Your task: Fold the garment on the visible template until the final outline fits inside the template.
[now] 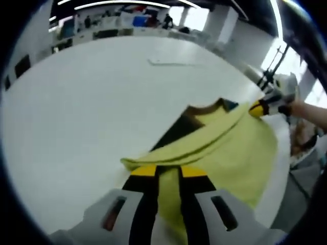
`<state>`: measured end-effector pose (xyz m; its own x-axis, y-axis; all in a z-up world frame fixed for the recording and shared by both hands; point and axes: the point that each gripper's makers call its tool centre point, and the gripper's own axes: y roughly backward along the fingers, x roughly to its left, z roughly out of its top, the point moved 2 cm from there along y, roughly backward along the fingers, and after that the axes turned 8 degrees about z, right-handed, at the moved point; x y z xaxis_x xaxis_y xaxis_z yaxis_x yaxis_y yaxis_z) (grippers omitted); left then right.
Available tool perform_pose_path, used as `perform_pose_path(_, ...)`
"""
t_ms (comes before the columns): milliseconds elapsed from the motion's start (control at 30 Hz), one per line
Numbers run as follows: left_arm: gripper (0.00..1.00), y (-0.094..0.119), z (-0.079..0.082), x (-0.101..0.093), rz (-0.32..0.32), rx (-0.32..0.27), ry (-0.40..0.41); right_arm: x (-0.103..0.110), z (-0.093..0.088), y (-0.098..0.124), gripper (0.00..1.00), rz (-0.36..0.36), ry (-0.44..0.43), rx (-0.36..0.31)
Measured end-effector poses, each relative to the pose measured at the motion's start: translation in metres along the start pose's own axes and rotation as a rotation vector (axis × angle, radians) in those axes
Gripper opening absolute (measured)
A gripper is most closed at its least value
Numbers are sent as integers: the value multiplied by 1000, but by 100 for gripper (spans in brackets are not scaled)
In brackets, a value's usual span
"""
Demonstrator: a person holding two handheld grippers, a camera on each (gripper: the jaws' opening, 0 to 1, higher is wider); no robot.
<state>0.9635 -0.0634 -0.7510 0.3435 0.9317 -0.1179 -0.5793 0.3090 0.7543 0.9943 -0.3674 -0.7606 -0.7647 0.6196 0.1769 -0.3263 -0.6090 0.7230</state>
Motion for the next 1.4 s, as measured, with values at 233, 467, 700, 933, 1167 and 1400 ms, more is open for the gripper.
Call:
perform_pose_path(233, 10, -7, 11, 6, 8, -9, -7, -10, 8, -3, 4, -9, 10, -5)
perform_pose_path(467, 10, -16, 20, 15, 23, -8, -10, -19, 15, -7, 4, -17, 16, -2)
perform_pose_path(700, 10, -21, 24, 21, 34, -3, -10, -29, 19, -11, 4, -26, 20, 4)
perform_pose_path(933, 8, -22, 23, 25, 36, -1, -4, -37, 18, -11, 1, -46, 7, 5)
perform_pose_path(1167, 14, -13, 38, 2, -14, -18, -149, -14, 41, -8, 5, -7, 286, 14)
perform_pose_path(1400, 15, -26, 55, -36, -129, -44, -268, 27, 69, -30, 13, 133, 435, 13)
